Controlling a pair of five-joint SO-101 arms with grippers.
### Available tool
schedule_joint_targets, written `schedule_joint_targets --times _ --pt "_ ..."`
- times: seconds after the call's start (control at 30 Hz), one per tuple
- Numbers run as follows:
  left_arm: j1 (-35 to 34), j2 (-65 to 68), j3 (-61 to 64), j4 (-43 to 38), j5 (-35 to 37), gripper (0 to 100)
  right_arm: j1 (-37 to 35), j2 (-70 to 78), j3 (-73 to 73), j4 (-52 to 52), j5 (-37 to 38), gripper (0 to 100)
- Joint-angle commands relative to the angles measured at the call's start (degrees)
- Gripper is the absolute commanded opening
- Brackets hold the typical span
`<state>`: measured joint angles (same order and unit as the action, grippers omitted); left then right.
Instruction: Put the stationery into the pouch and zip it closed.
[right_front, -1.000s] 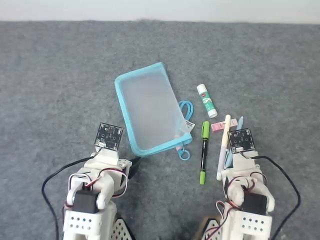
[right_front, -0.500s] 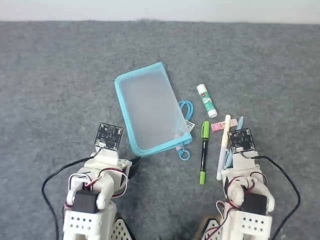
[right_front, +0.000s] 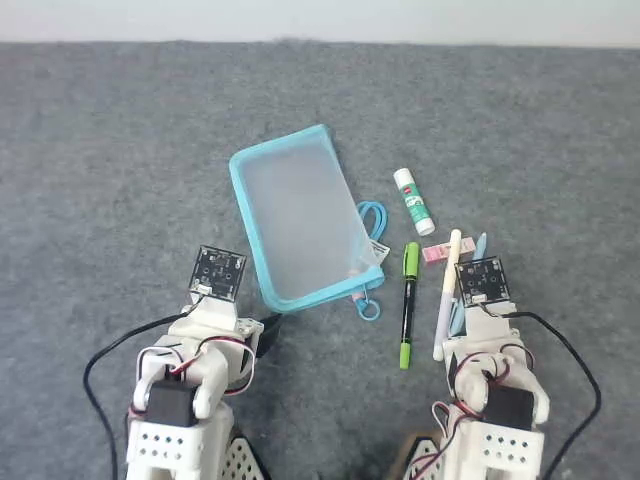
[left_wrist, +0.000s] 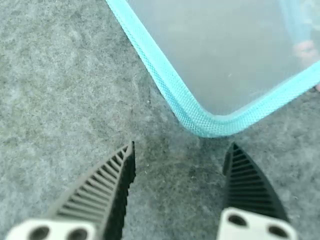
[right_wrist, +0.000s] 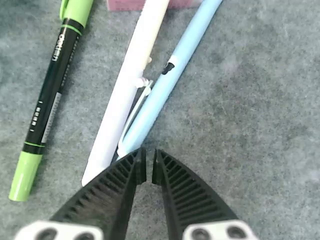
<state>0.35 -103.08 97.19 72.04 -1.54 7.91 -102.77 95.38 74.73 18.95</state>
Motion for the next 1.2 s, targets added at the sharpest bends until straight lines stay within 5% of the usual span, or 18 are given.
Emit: schedule_joint_targets --times 0.0,0.83,1.07,1.17 --pt "-0.26 -1.14 -0.66 0.18 -0.35 27 0.48 -1.19 1.05 0.4 -0.7 4.4" --pt "0.35 -1.14 -0.66 0.18 -0.26 27 -2.42 -1.19 1.05 0.4 -1.05 4.8" --pt "5.1 -1.23 -0.66 -0.09 -0.26 27 -8.75 -1.19 1.05 -1.89 -0.62 4.6" --pt "5.89 -1.32 -0.66 -1.58 -0.88 27 -5.93 -1.19 0.97 -6.46 -0.35 4.7"
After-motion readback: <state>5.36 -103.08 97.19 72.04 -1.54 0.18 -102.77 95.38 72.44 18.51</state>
